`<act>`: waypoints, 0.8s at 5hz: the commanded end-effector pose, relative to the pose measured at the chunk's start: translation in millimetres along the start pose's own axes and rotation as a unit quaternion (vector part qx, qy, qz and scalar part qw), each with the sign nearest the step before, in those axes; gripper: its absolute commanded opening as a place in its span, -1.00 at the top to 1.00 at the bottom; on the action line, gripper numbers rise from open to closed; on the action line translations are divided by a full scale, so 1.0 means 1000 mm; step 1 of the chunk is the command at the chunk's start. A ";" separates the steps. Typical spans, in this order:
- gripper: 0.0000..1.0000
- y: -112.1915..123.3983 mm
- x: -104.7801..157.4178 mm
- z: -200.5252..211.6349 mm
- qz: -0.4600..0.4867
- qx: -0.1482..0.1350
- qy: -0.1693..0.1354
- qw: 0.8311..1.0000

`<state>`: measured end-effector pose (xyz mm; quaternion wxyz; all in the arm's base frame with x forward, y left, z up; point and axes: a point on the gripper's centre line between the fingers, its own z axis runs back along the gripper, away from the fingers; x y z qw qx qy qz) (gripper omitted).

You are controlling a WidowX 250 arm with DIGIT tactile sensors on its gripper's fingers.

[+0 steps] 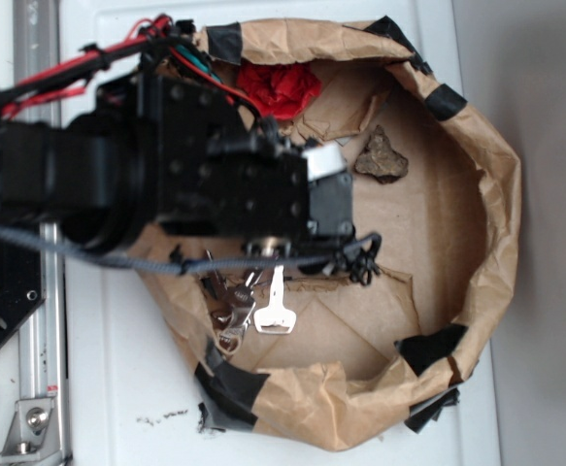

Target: Grab the green block.

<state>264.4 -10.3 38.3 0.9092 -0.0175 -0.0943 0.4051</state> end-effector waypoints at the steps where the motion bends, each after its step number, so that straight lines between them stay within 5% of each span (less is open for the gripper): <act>1: 1.00 -0.034 -0.006 0.071 -0.214 -0.012 -0.080 0.973; 2: 1.00 -0.041 0.006 0.093 -0.286 -0.019 -0.057 0.956; 4: 1.00 -0.015 0.024 0.099 -0.285 -0.036 -0.048 0.957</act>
